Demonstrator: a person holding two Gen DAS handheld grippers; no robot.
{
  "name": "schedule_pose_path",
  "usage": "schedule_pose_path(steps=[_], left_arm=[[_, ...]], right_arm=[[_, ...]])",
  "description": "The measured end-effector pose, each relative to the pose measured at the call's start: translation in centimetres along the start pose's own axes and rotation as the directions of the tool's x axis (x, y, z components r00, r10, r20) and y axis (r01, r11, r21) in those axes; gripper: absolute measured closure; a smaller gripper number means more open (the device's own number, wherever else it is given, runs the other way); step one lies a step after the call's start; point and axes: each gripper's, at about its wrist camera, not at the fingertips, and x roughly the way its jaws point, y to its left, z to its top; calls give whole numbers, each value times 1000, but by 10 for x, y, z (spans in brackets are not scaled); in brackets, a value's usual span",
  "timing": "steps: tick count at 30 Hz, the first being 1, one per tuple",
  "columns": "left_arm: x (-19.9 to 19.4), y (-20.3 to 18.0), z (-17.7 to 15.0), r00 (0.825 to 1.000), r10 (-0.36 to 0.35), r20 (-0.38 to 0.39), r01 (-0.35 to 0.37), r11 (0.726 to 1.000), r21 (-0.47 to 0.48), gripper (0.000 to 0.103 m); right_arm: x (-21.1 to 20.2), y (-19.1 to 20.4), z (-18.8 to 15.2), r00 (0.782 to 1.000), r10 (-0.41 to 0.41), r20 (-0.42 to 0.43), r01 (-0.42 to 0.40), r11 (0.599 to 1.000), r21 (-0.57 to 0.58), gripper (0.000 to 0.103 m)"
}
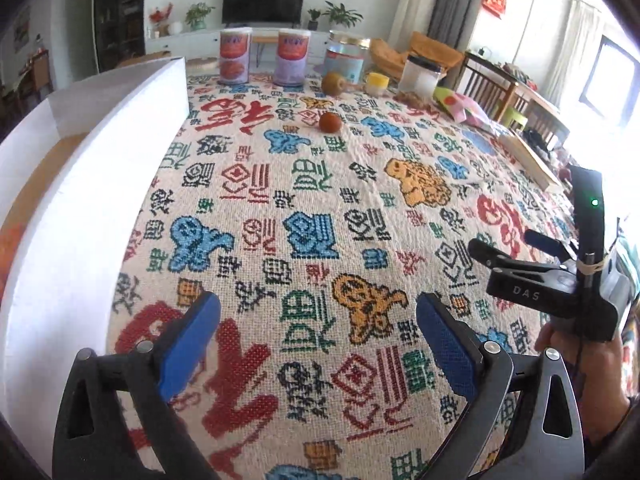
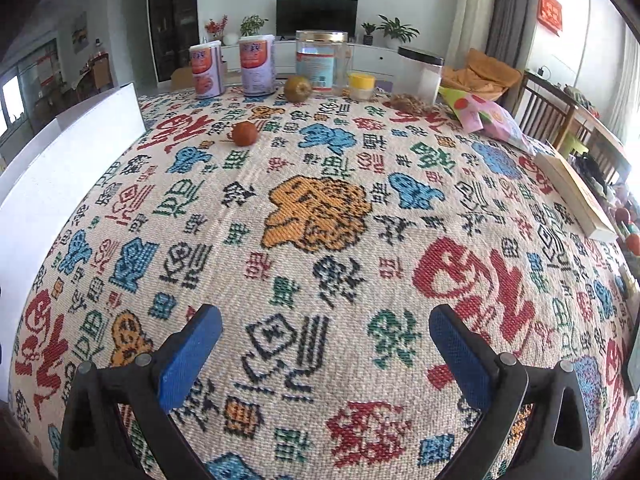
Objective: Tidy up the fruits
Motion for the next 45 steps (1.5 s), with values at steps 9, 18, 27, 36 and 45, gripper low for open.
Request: schedule_pose_path(steps=[9, 18, 27, 36, 45], left_arm=[[63, -20, 2, 994, 102, -30, -101, 994, 38, 4], [69, -21, 1, 992, 122, -37, -120, 991, 52, 2], [70, -22, 1, 992, 122, -37, -120, 991, 53, 1], [70, -22, 1, 992, 122, -37, -120, 991, 52, 1], [70, -22, 1, 992, 123, -37, -120, 991, 53, 1]], right_arm=[[9, -67, -27, 998, -57, -40, 63, 985, 161, 0], [20, -66, -29, 996, -48, -74, 59, 985, 161, 0], [20, -66, -29, 996, -47, -74, 59, 985, 161, 0], [20, -67, -29, 996, -47, -74, 58, 985, 161, 0], [20, -67, -29, 996, -46, -74, 58, 985, 161, 0]])
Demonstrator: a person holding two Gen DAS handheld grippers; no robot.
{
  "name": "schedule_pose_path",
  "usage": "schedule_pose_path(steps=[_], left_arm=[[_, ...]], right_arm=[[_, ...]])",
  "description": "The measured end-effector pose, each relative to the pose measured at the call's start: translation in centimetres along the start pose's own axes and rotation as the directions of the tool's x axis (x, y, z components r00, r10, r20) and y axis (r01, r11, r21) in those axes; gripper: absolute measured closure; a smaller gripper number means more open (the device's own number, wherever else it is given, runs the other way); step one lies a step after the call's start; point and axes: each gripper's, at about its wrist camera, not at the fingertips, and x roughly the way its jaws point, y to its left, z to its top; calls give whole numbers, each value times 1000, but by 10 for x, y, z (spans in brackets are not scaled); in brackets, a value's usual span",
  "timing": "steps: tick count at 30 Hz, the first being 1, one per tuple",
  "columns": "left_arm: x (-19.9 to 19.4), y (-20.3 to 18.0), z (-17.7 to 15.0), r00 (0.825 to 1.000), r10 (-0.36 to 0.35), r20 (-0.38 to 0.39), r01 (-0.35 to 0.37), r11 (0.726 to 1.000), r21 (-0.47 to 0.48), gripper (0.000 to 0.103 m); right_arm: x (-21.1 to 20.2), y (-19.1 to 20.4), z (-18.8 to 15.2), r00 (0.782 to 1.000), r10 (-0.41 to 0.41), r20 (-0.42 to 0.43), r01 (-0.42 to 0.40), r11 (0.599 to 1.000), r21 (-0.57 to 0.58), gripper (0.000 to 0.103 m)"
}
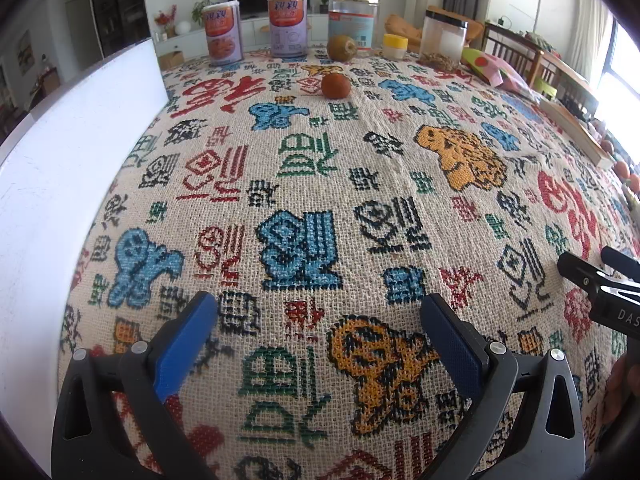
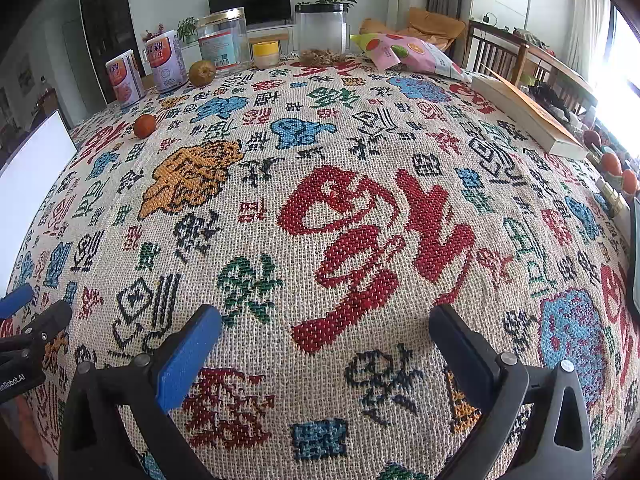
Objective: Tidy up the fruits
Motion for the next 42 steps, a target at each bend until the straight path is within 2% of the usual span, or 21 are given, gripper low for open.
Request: schedule_pose_path(steps=[6, 8, 10, 14, 18, 23, 24, 25, 27, 29, 30, 36, 42], left_arm=[[1, -1, 1, 1000, 0, -5, 0, 1000, 1, 1], [3, -2, 9, 999, -29, -23, 29, 1000, -8, 1], [6, -4, 28, 996, -81, -21, 81, 996, -23, 1], [26, -2, 88, 993, -120, 16, 121, 990, -72, 1], [71, 2, 137, 995, -99, 32, 102, 989, -108, 3], [112, -5, 167, 997, -57, 59, 61, 996, -66, 5], [118, -4, 169, 997, -56, 58, 60, 996, -67, 10], [124, -3, 171, 997, -58, 47, 61, 995, -74, 23], [125, -4, 173, 997, -53, 51, 57, 996, -72, 27], [123, -4, 174, 994, -95, 60, 99, 993, -62, 52], [121, -5, 173, 993, -98, 62, 101, 994, -49, 73], [89, -2, 147, 997, -59, 44, 60, 998, -20, 74], [24, 9, 89, 998, -61, 35, 61, 998, 6, 73]], right_arm=[[0, 0, 0, 1000, 0, 0, 0, 1000, 0, 0], [0, 0, 0, 1000, 0, 0, 0, 1000, 0, 0], [0, 0, 0, 1000, 0, 0, 0, 1000, 0, 0], [0, 0, 0, 1000, 0, 0, 0, 1000, 0, 0], [0, 0, 0, 1000, 0, 0, 0, 1000, 0, 0], [0, 0, 0, 1000, 1, 0, -1, 1000, -1, 0], [0, 0, 0, 1000, 0, 0, 0, 1000, -1, 0], [0, 0, 0, 1000, 1, 0, -1, 1000, -1, 0], [0, 0, 0, 1000, 1, 0, -1, 1000, 0, 0], [0, 0, 0, 1000, 1, 0, -1, 1000, -1, 0], [0, 0, 0, 1000, 1, 0, -1, 1000, -1, 0], [1, 0, 0, 1000, 1, 0, -1, 1000, 0, 0], [1, 0, 0, 1000, 1, 0, -1, 1000, -1, 0]])
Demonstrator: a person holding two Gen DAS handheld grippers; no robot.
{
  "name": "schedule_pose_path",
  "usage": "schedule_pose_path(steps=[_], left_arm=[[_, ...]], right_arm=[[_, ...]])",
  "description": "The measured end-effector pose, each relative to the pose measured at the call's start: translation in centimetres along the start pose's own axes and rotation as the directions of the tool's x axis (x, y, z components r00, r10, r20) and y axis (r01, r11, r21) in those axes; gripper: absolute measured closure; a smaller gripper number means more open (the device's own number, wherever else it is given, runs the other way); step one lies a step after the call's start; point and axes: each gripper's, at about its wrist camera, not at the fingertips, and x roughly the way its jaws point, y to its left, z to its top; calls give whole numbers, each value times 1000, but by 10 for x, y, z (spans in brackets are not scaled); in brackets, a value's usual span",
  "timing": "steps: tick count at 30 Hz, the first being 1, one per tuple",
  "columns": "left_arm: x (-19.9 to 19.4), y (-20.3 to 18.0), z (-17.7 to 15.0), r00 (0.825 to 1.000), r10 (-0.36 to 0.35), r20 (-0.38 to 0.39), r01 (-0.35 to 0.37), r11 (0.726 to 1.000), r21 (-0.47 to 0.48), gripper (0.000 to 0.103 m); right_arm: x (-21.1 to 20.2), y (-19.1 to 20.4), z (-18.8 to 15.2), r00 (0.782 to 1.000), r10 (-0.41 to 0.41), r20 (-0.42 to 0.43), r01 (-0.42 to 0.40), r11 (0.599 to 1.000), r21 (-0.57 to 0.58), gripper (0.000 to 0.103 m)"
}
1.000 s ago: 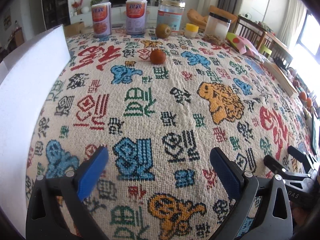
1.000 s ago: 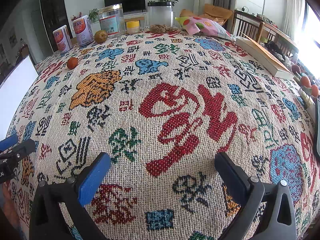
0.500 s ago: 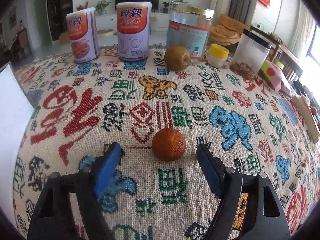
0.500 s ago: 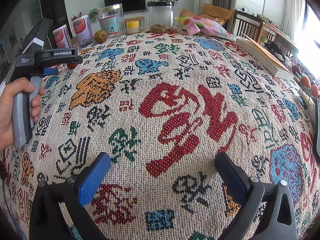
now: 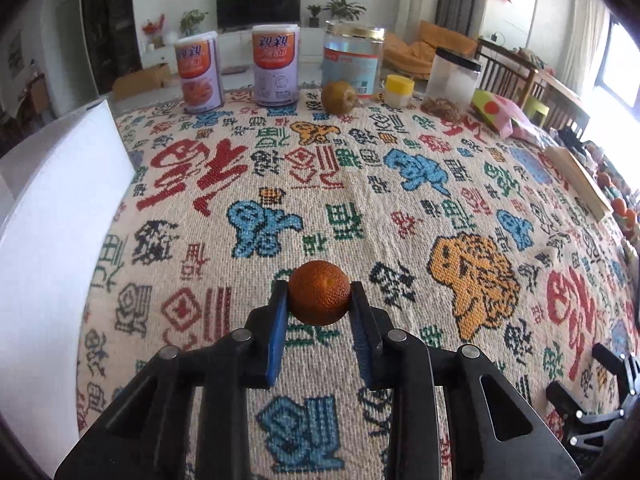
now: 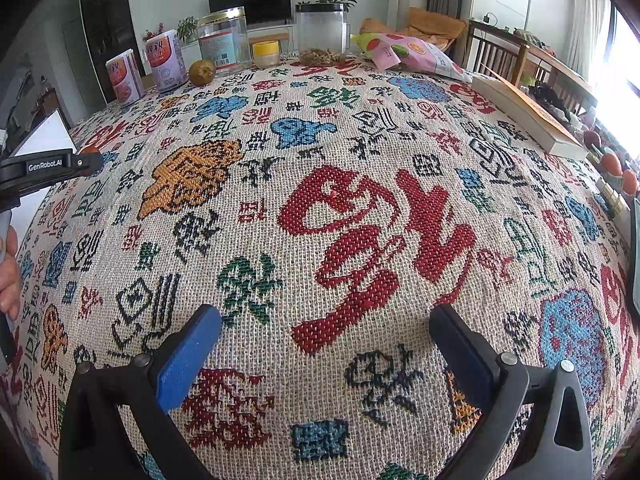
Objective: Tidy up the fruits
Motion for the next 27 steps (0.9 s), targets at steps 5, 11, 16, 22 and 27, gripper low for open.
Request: schedule_pose_path(steps=[5, 11, 16, 22, 27], left_arm=[[-18, 8, -44, 1000, 9, -30, -9, 1000, -4, 73], [-18, 17, -61, 998, 64, -18, -64, 998, -13, 46], [-20, 21, -68, 991, 132, -4, -132, 991, 26, 9], [-16, 32, -71, 992, 118, -37, -118, 993, 11, 3], [-15, 39, -72, 995, 92, -48, -93, 996, -17, 0]], right_arm=[[0, 0, 0, 1000, 0, 0, 0, 1000, 0, 0], [0, 0, 0, 1000, 1, 0, -1, 1000, 0, 0], [0, 0, 0, 1000, 0, 0, 0, 1000, 0, 0], [0, 0, 0, 1000, 1, 0, -1, 1000, 0, 0], [0, -1, 1, 1000, 0, 0, 0, 1000, 0, 0]])
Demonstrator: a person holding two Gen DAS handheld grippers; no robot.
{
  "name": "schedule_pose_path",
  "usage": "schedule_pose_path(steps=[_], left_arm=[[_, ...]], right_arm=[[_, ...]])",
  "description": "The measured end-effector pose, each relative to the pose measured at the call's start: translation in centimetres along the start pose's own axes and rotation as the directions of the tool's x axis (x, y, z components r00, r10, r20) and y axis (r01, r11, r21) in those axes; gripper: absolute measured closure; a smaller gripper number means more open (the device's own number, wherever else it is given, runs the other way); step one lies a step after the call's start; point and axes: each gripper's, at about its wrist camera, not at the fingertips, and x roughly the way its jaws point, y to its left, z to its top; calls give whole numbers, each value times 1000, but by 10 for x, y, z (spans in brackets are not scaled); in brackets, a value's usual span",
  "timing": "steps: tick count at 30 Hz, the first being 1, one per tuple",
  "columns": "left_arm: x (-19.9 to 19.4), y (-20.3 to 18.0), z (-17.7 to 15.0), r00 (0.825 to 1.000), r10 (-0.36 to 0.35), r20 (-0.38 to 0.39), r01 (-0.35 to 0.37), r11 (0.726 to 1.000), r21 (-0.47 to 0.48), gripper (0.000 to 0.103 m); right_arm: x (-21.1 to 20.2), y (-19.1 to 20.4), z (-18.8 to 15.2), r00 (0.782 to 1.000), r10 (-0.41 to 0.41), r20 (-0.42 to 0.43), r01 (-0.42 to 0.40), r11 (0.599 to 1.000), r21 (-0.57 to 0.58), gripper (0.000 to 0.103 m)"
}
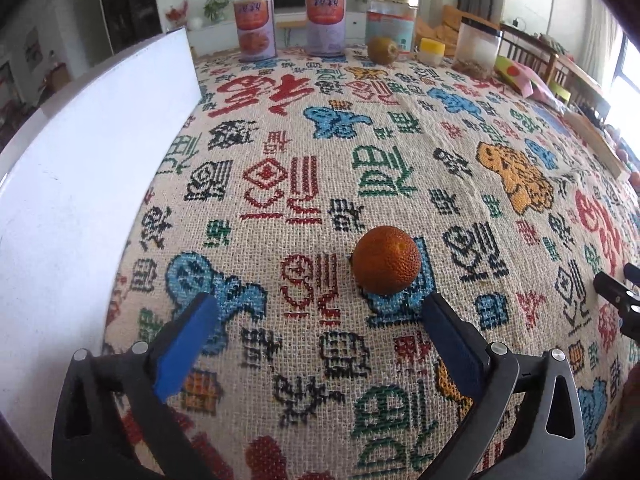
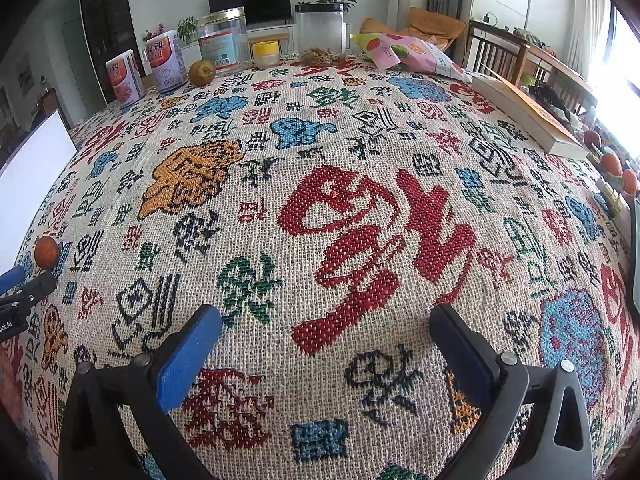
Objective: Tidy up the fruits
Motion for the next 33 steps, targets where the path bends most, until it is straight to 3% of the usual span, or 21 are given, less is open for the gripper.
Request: schedule_pose_path(steps=[6, 10, 14, 17, 20, 23, 26, 33], left_arm=[[0, -1, -1, 1000, 0, 6, 0, 1000, -3, 0], [0, 0, -1, 1000, -3, 7, 3, 1000, -10, 0], [0, 1, -1, 1000, -3, 7, 3, 1000, -9, 0], [0, 1, -1, 1000, -2, 7, 2, 1000, -9, 0], [0, 1, -1, 1000, -1, 7, 1, 1000, -8, 0], [0, 0, -1, 1000, -3, 6, 3, 1000, -9, 0], [0, 0, -1, 1000, -4, 5, 4, 1000, -10, 0], [0, 0, -1, 1000, -5, 5, 5, 1000, -12, 0]], right_arm=[[-1, 2, -1, 1000, 0, -3, 0, 1000, -6, 0], [-1, 12, 10, 997, 35, -63, -39, 997, -68, 0], [4, 42, 67, 988, 146, 46, -138, 981, -138, 0], [32, 63, 125, 952, 291, 92, -280, 953, -115, 0], [73, 91, 183, 928, 356, 110, -346, 933, -103, 6], [111, 123, 231, 918, 384, 96, -373, 921, -113, 14], [141, 149, 262, 913, 394, 109, -386, 918, -92, 15], [201, 184, 298, 933, 356, 53, -357, 934, 20, 23]])
